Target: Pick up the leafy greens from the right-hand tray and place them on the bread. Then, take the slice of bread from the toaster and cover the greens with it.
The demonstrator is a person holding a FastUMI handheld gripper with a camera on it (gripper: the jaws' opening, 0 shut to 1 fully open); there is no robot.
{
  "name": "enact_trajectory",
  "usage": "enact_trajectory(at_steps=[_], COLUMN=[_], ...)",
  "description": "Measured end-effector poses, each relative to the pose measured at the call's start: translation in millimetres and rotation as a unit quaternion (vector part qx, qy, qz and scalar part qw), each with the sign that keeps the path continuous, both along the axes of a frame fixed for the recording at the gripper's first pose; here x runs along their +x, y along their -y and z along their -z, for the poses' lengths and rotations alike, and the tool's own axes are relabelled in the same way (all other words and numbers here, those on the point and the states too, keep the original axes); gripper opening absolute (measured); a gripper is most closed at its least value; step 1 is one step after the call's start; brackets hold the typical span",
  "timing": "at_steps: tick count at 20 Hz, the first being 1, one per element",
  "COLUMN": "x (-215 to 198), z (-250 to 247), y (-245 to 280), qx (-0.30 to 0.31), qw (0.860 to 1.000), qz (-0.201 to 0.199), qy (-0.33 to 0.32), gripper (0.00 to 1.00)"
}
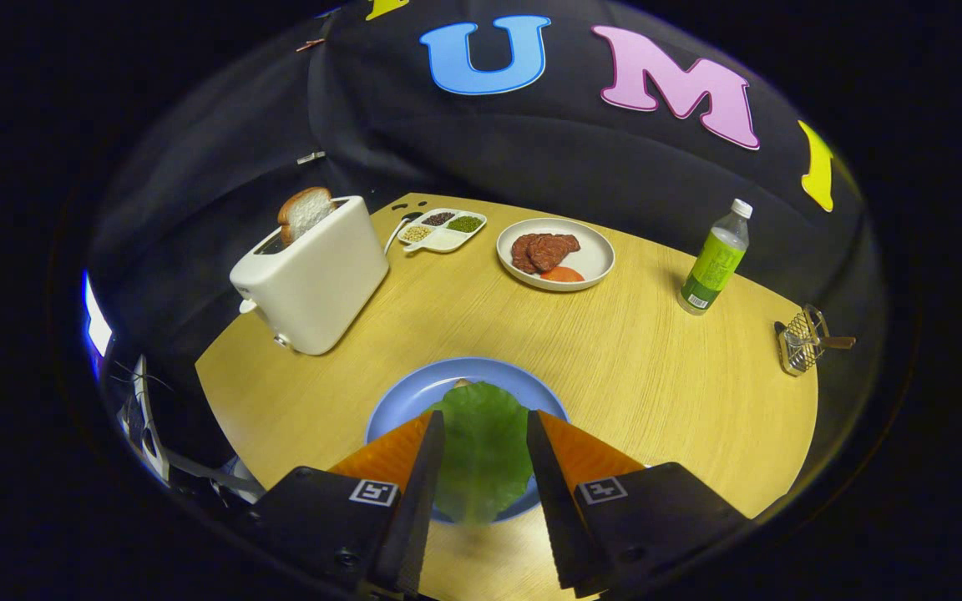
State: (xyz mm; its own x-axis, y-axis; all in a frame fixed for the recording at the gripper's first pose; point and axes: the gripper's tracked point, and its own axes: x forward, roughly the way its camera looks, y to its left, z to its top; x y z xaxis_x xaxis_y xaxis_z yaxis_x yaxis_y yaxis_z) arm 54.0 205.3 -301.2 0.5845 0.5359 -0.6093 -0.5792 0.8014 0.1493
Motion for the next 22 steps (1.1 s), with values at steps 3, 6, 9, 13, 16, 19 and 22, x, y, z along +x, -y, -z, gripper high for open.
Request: enact_trajectory(at_steps=[3, 6, 9, 13, 16, 19, 22], x=[3.2, 10.7, 16.1, 27.0, 30.9, 31.6, 32.7], z=[-28.7, -74.2, -121.2, -166.9, -180.5, -187.0, -177.8], y=[-6.6, -28.1, -63.0, -114.3, -160.5, -209.2, -254.0], qx=[0.022, 0.046, 0.072, 0.084, 0.093, 0.102, 0.099], qw=[1.000, 0.997, 0.993, 0.988, 0.987, 0.986, 0.986], qz=[0.005, -0.002, -0.023, -0.041, -0.048, -0.058, -0.071], qy=[0.021, 0.056, 0.088, 0.121, 0.121, 0.119, 0.115], gripper=[0.63, 0.63, 0.63, 0.63, 0.63, 0.63, 0.63])
